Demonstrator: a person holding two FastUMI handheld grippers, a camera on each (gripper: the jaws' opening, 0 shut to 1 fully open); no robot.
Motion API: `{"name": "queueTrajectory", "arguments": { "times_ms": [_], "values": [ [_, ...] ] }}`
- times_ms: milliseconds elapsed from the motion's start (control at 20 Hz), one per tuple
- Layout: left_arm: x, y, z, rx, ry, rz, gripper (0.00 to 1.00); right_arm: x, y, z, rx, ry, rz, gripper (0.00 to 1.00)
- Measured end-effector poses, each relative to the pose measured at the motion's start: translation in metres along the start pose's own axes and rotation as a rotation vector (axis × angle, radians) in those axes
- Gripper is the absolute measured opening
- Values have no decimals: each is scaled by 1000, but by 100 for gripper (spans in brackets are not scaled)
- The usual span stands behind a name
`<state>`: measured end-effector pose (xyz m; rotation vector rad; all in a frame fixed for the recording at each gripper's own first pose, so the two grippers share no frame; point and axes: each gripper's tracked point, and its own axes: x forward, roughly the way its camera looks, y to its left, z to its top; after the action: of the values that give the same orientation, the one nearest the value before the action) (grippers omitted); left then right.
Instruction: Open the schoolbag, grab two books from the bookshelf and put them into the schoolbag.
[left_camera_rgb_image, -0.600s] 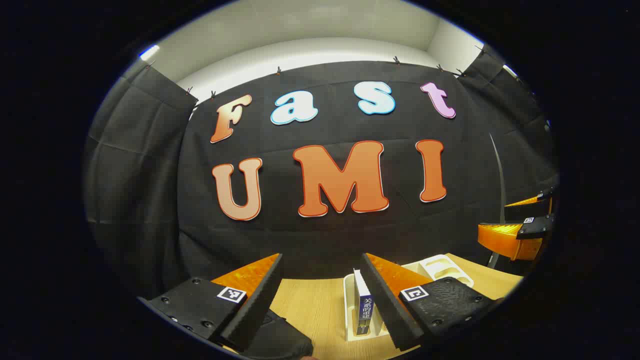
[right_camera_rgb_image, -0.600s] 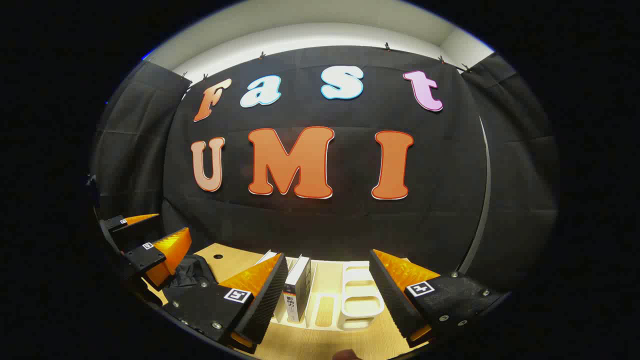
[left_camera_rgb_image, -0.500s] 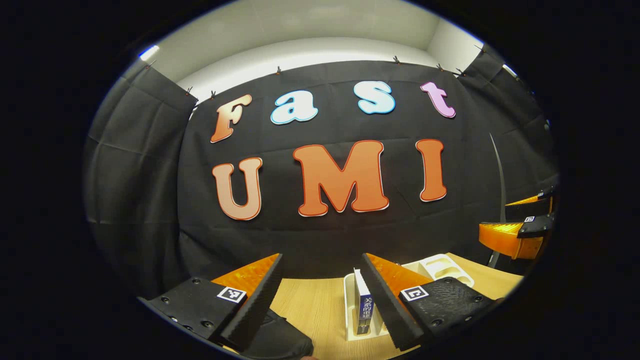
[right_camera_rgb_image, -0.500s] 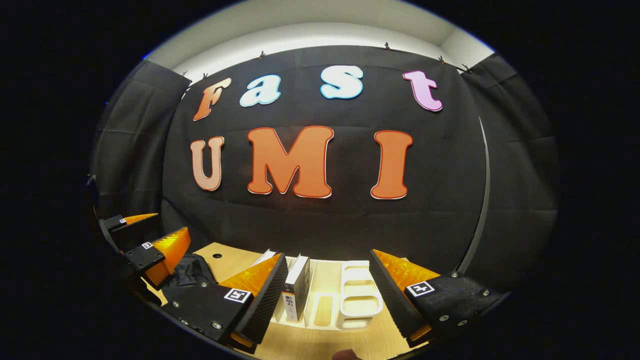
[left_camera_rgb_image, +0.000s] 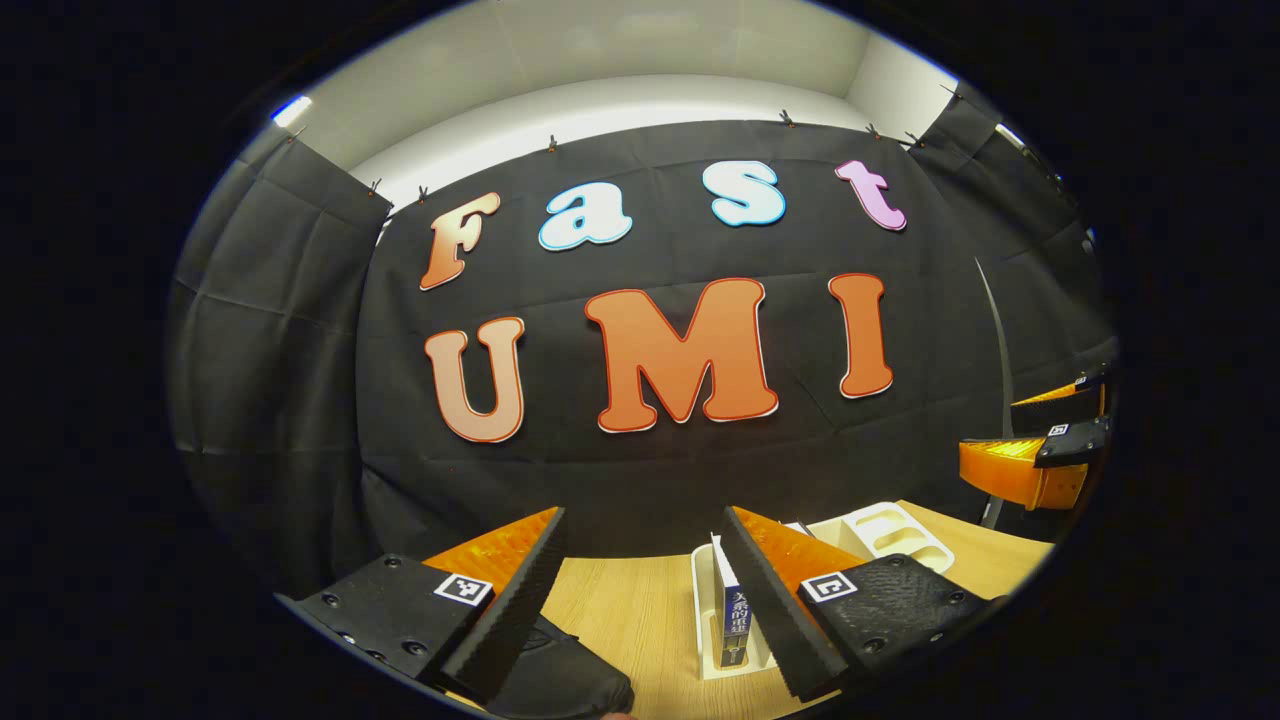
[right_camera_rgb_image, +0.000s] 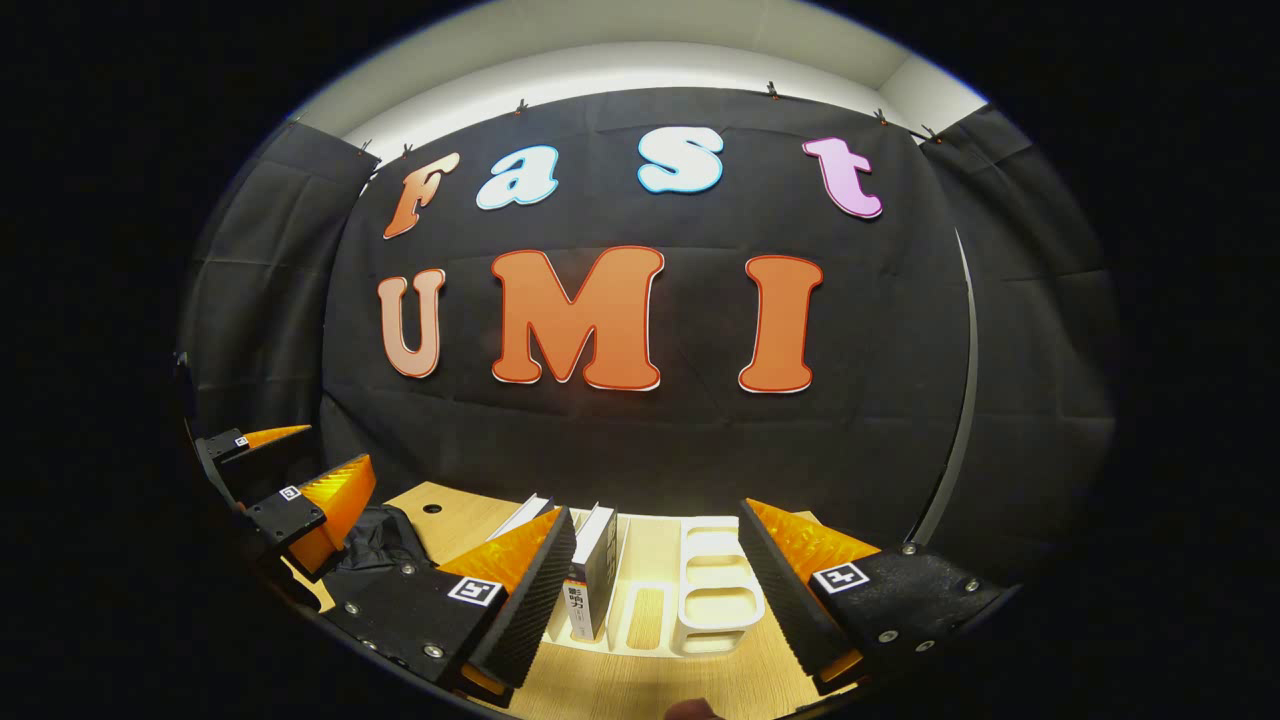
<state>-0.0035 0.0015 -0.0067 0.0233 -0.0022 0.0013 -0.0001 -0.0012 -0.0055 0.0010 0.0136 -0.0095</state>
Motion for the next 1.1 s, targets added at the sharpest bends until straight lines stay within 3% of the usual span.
{"name": "queueTrajectory", "arguments": {
  "times_ms": [150,650,750,800,1100],
  "values": [
    [0,1,0,2,0,0,96,1,2,-1,-1,1,0,97],
    [4,6,-18,73,20,2,96,5,4,-3,-10,9,1,97],
    [5,10,-32,100,44,9,100,7,4,-4,-15,13,3,97],
    [5,13,-40,122,60,14,96,9,3,-6,-20,15,4,97],
    [-2,33,-123,345,201,20,96,20,-13,-19,-51,39,-9,97]
  ]
}}
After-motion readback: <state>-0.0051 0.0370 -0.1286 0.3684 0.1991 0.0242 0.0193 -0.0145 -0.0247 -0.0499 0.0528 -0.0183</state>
